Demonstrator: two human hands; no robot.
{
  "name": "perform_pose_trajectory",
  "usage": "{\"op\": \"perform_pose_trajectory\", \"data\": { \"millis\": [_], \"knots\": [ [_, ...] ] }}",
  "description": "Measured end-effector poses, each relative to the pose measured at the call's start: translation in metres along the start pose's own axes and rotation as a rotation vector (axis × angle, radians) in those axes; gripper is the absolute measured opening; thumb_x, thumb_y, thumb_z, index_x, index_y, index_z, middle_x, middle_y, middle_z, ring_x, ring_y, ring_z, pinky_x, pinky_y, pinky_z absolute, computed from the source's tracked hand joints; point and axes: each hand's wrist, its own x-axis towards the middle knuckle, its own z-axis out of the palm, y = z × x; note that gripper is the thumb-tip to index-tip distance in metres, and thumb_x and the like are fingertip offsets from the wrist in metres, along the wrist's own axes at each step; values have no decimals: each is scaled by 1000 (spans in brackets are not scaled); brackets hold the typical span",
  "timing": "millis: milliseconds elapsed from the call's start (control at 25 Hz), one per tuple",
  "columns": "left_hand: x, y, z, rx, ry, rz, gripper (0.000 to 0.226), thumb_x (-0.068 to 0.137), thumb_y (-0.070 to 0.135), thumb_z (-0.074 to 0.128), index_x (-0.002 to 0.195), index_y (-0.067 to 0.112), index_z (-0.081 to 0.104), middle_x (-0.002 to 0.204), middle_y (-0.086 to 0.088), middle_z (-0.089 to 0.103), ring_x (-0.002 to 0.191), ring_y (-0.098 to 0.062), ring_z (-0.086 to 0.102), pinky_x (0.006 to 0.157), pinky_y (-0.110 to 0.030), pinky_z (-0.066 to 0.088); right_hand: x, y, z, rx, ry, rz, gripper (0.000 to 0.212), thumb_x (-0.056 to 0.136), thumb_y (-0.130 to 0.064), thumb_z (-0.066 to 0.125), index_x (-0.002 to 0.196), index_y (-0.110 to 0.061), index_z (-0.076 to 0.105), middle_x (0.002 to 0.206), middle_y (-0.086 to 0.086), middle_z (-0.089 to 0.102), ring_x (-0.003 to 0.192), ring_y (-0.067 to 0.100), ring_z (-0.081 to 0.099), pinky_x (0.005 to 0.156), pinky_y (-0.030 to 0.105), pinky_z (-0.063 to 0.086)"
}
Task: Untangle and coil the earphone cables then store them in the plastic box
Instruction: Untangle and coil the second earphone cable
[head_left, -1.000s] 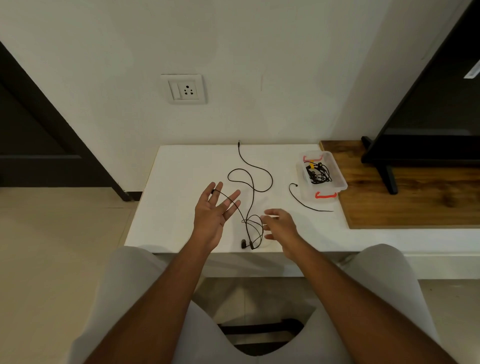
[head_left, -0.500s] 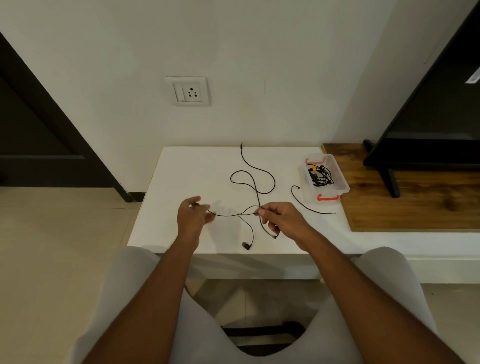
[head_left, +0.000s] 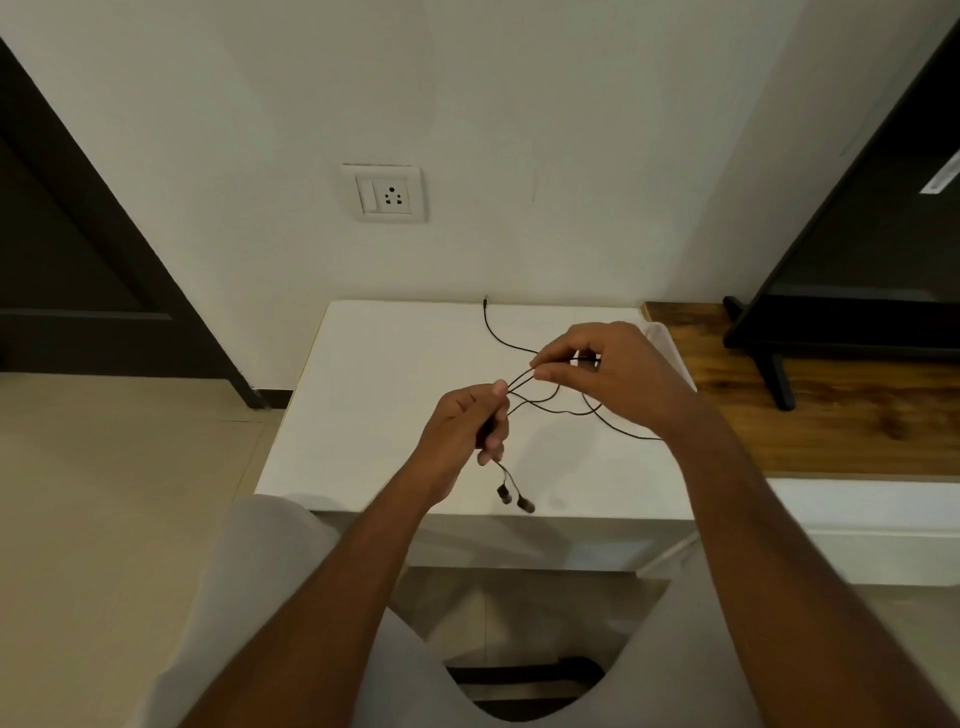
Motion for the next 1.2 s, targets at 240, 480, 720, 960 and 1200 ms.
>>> {"op": "perform_pose_trajectory", "data": {
  "millis": [240, 480, 720, 960, 1200],
  "knots": [
    [-7, 5, -16, 28, -158, -106, 41, 97, 41, 47, 69, 12, 46, 54, -4, 44, 42, -17, 37, 63, -34, 46, 37, 1, -37, -59, 59, -179, 11, 80, -30, 78, 89, -23, 78, 78, -11, 63, 70, 9, 53, 64, 19, 39],
    [-13, 41, 4, -159, -344, 18, 36, 101, 7, 44, 136, 16, 44, 85, -14, 67, 37, -14, 51, 43, -24, 44, 63, 19, -13, 170, 359, -45, 7, 83, -24, 76, 90, -23, 77, 84, -3, 71, 68, 3, 56, 65, 18, 43],
    [-15, 58, 11, -238, -360, 143, 81, 100, -5, 36, 150, 51, 3, 147, -1, 50, 103, -32, 70, 60, -37, 62, 6, 23, 81, 516, 131, 312, 27, 95, -12, 60, 72, -20, 71, 69, 9, 69, 60, 18, 67, 60, 39, 56],
    [-7, 46, -21, -163, -203, 106, 62, 102, -2, 33, 154, 27, 16, 149, -1, 47, 129, -32, 53, 111, -46, 36, -49, 18, 107, 474, -377, 252, 23, 102, -23, 48, 101, -22, 71, 70, -1, 60, 57, 13, 57, 55, 22, 50],
    [-7, 50, -28, -223, -123, 59, 50, 99, -9, 31, 146, 7, 36, 138, -14, 57, 121, -37, 59, 93, -42, 55, -69, 22, 105, 463, -338, 328, 25, 102, -23, 48, 110, -15, 70, 66, -6, 57, 57, 9, 55, 57, 24, 52]
  ]
}}
